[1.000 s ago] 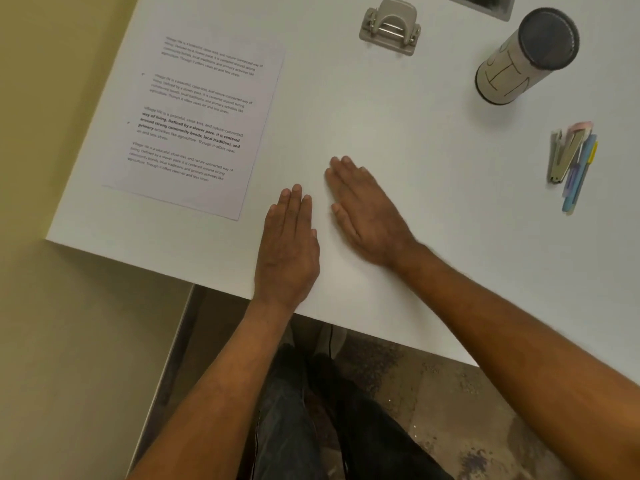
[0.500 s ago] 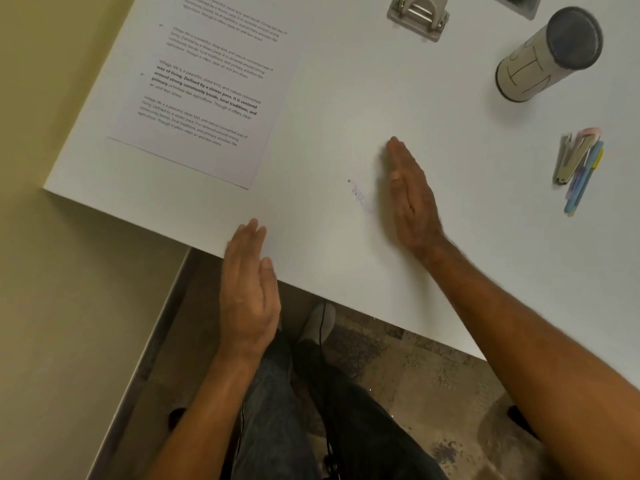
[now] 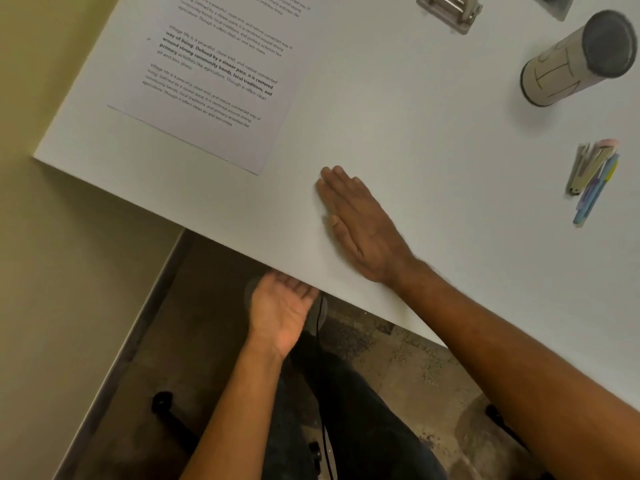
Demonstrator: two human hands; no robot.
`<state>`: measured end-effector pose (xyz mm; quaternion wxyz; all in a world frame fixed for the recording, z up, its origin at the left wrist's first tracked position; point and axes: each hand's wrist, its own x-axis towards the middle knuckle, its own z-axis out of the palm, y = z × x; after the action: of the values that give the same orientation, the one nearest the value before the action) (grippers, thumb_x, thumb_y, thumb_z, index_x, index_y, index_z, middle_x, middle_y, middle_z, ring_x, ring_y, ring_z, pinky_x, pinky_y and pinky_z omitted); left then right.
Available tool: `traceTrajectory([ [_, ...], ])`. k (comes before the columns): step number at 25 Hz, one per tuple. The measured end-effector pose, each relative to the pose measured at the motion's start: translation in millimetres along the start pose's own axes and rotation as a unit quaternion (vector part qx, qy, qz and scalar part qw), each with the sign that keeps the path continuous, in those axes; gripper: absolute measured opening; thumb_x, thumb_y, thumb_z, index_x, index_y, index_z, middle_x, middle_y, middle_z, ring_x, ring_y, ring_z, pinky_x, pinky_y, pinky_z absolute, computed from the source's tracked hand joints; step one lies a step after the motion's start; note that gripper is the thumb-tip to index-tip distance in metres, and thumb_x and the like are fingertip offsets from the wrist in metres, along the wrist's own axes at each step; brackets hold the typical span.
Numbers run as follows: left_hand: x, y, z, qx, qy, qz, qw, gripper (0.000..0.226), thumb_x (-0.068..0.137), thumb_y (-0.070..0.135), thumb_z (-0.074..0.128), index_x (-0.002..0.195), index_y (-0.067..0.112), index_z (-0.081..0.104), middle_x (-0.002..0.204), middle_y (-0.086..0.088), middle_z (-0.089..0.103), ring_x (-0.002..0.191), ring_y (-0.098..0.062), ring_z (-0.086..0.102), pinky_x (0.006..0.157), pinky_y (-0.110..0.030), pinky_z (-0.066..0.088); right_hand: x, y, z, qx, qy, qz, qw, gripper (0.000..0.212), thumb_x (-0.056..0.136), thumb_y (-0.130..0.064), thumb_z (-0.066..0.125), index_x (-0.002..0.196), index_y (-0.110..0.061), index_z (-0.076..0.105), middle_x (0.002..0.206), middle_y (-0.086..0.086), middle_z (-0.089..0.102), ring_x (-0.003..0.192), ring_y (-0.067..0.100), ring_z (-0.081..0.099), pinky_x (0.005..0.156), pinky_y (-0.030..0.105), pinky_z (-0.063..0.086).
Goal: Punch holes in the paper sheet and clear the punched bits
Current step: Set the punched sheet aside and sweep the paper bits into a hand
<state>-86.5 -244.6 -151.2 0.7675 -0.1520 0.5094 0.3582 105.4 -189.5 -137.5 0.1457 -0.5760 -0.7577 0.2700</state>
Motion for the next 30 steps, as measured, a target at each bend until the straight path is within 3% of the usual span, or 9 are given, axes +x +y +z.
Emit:
traceTrajectory([
  [2,5.1,-4.2,8.2,-0.011,-0.051,-0.011,0.999,0.043,0.103,0.029,0.045,0.139,0.013,0.06,0.138,-0.016,0.066,0.129,-0.034,0.062,0.112,-0.051,0.045,-3.6,-8.6,-6.2,0.109,0.024,0.046,0.993,0.051,0.112,-0.016,0.031,0.162,-0.003,0.029,0.172,0.01,0.024,0.162,0.019,0.019,0.133,0.038,0.013],
  [4,11.8,-6.8,8.8,-0.048,-0.066,-0.004,0.997,0.041,0.105,0.029,0.043,0.138,0.015,0.062,0.135,-0.014,0.068,0.128,-0.033,0.062,0.112,-0.05,0.045,-0.8,-4.1,-17.4,0.188,0.121,0.133,0.965,0.05,0.113,-0.016,0.029,0.161,-0.005,0.033,0.17,0.007,0.03,0.16,0.013,0.025,0.132,0.033,0.018],
  [6,20.0,-10.6,3.5,-0.093,-0.066,0.011,0.993,0.039,0.107,0.028,0.04,0.133,0.015,0.067,0.132,-0.012,0.07,0.128,-0.032,0.062,0.115,-0.049,0.043,7.0,11.9,-24.5,0.179,0.167,0.166,0.955,0.049,0.114,-0.018,0.029,0.161,-0.004,0.033,0.169,0.01,0.033,0.159,0.016,0.027,0.132,0.04,0.02],
  [11,30.3,-24.8,-1.4,-0.148,-0.114,0.002,0.982,0.043,0.104,0.027,0.042,0.141,0.012,0.058,0.139,-0.01,0.064,0.131,-0.03,0.06,0.113,-0.048,0.044,11.7,25.5,-6.8,-0.007,0.035,0.034,0.999,0.052,0.113,-0.023,0.029,0.161,-0.003,0.031,0.171,0.014,0.028,0.162,0.026,0.019,0.133,0.041,0.011],
  [14,31.6,-26.9,-2.0,-0.142,-0.143,-0.009,0.979,0.045,0.099,0.027,0.047,0.14,0.013,0.06,0.141,-0.01,0.063,0.134,-0.03,0.058,0.114,-0.049,0.042,10.9,24.3,-5.6,-0.024,0.02,-0.015,0.999,0.051,0.112,-0.02,0.034,0.16,-0.001,0.033,0.17,0.016,0.03,0.161,0.028,0.02,0.133,0.044,0.014],
  [18,36.7,-24.9,-5.9,-0.143,-0.172,-0.034,0.974,0.051,0.106,0.029,0.04,0.155,0.015,0.043,0.154,-0.011,0.049,0.14,-0.031,0.051,0.115,-0.05,0.042,5.1,16.2,-1.2,-0.032,-0.005,-0.052,0.998,0.05,0.111,-0.014,0.038,0.158,0.003,0.035,0.168,0.021,0.03,0.16,0.033,0.023,0.132,0.048,0.017],
  [21,39.1,-21.0,-8.2,-0.128,-0.203,-0.058,0.969,0.047,0.106,0.029,0.04,0.149,0.014,0.051,0.149,-0.012,0.057,0.134,-0.032,0.058,0.116,-0.052,0.041,-1.7,4.0,7.9,-0.036,-0.032,-0.091,0.995,0.051,0.111,-0.015,0.037,0.157,0.004,0.036,0.168,0.023,0.031,0.16,0.035,0.024,0.131,0.05,0.019],
  [24,39.8,-17.4,-11.4,-0.108,-0.233,-0.114,0.96,0.044,0.101,0.03,0.044,0.133,0.01,0.067,0.136,-0.015,0.066,0.126,-0.032,0.064,0.11,-0.053,0.05,-9.2,-8.1,17.5,-0.041,-0.058,-0.135,0.988,0.052,0.11,-0.018,0.035,0.156,0.005,0.036,0.167,0.023,0.032,0.159,0.035,0.024,0.13,0.051,0.021],
  [30,46.2,-1.0,-15.5,-0.065,-0.281,-0.264,0.92,0.057,0.101,0.033,0.042,0.131,-0.013,0.061,0.133,-0.032,0.063,0.126,-0.045,0.062,0.109,-0.058,0.047,-17.8,-21.7,30.9,-0.05,-0.118,-0.215,0.968,0.053,0.109,-0.021,0.036,0.155,0.004,0.04,0.165,0.024,0.034,0.158,0.036,0.028,0.129,0.052,0.025],
])
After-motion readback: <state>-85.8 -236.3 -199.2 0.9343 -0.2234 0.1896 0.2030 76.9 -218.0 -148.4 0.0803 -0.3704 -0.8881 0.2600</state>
